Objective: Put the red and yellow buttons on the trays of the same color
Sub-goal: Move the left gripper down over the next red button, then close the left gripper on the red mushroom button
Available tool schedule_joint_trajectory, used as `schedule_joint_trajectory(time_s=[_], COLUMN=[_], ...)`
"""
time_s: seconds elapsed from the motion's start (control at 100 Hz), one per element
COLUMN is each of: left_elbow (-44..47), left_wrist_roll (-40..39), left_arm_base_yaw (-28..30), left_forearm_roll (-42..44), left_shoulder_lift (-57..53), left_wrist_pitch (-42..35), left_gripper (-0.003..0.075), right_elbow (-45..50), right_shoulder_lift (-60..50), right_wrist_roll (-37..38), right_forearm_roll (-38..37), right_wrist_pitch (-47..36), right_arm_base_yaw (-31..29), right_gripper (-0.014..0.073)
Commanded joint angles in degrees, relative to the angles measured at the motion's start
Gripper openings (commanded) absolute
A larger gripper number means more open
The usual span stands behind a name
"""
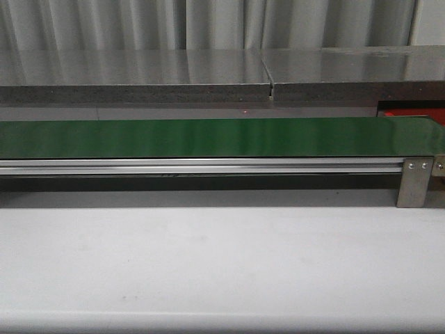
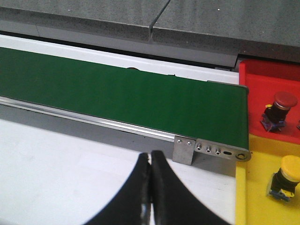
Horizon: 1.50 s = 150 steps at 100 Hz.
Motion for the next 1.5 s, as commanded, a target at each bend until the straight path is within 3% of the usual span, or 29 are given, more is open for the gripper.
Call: schedule_joint_trajectory(time_s=[0.0, 0.34, 0.81, 1.1, 1.49], left_elbow=[-1.9, -1.9, -1.9, -1.9, -1.1], left_wrist_roll=[-0.5, -0.5, -0.5, -0.5, -0.5], left_arm_base_yaw=[0.1, 0.1, -1.2, -1.6, -3.0], left_forearm_roll=[-0.8, -0.8, -1.7, -1.7, -4.8], left_shoulder_lift=[-3.1, -3.1, -5.3, -13.6, -21.0], left_wrist_pitch=[-1.4, 0.2, 2.5, 4.3, 12.4], left_gripper=[0.0613, 0.0390, -0.0021, -0.0019, -0.0019], right_elbow=[-1.5, -1.5, -1.5, -1.5, -1.5], right_shoulder_lift=[0.1, 0.1, 0.1, 0.1, 0.1], right_wrist_roll=[-0.5, -0.5, -0.5, -0.5, -0.5], right_forearm_roll=[1.4, 1.4, 1.4, 1.4, 1.4], right_wrist_pitch=[-3.4, -3.4, -3.4, -3.4, -3.4], right_arm_base_yaw=[-0.1, -0.1, -0.1, -0.1, -0.1], right_gripper=[-0.0118, -0.0118, -0.0118, -0.0118, -0.0118])
